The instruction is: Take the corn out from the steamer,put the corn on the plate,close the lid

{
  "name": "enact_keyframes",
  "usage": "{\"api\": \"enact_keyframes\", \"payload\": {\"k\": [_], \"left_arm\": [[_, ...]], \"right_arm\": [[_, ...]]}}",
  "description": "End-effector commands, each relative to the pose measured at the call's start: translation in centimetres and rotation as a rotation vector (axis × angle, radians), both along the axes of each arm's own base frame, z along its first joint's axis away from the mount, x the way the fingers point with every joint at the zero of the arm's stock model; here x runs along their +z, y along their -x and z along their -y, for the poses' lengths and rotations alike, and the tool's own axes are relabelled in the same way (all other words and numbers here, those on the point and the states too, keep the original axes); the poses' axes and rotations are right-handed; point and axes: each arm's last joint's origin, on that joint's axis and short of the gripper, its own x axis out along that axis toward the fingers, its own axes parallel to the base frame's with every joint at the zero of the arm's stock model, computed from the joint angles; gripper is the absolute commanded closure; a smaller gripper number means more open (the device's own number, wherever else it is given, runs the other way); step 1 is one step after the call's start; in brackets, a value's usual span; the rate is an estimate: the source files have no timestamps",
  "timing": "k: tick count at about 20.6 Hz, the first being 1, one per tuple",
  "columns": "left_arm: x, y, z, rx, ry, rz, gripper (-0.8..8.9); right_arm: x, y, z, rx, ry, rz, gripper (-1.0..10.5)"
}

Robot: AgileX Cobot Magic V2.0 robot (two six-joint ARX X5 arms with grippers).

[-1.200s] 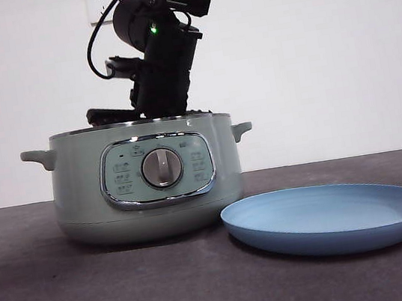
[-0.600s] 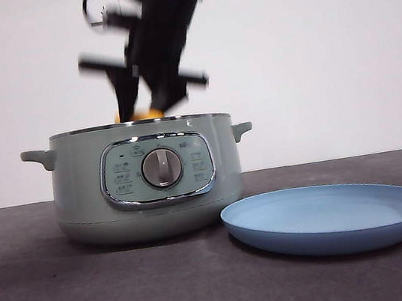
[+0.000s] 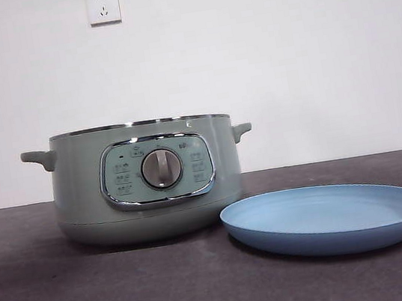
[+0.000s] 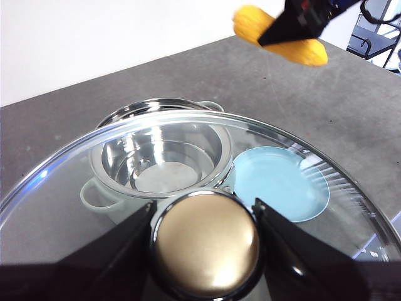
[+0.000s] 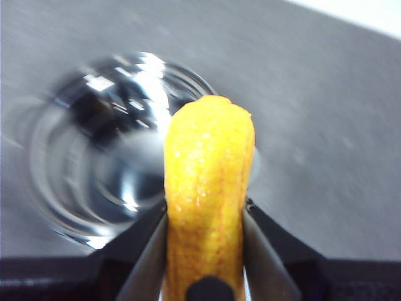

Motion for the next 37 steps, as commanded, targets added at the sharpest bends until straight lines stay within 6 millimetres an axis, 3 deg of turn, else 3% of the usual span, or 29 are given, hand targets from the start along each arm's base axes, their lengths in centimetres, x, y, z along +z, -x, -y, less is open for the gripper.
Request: {"api": "enact_keyframes", "payload": {"k": [1,10,16,20,27,29,32,33,37], "left_arm": [[0.6,0.2,-0.1,-0.007,0.013,0.06,8.2],[0.4,0.3,-0.1,-0.007,0.006,0.045,8.2],[0.4,0.3,-0.1,-0.007,0.005,0.041,8.2],[0.4,0.3,-0.1,-0.006,0.006,0.041,8.2],[0.7,0.0,0.0,0.001,0.037,0.065,8.2],[1.0,-0.5,0.2,0.0,0.044,0.081,8.2],[1.2,-1.7,0.7,0.0,0.048,0.091,8.2],[1.3,-2.2,0.9,-0.001,0.05,0.091,8.2],[1.3,-4.3,1.9,-0.016,0.057,0.086,8.2]], "right_arm": [[-3.6,-0.1,0.6,-0.021,0.032,-0.052,9.6],[-18.2,1.6,3.9,-0.132,-0.128,-0.172,9.6],[-23.7,2.6,5.1,-0.185,-0.194,-0.153,9.6],[-25.9,3.0,5.9,-0.232,-0.203,-0.164,9.6],[-28.2,2.6,5.9,-0.264,-0.18,-0.223,9.5],[-28.4,2.8,6.0,-0.271,-0.166,-0.244,8.2],[-28.3,2.8,6.0,-0.27,-0.167,-0.244,4.4],[-28.1,2.9,6.1,-0.27,-0.169,-0.241,3.8],[-27.0,3.1,6.2,-0.259,-0.196,-0.213,3.8]]}}
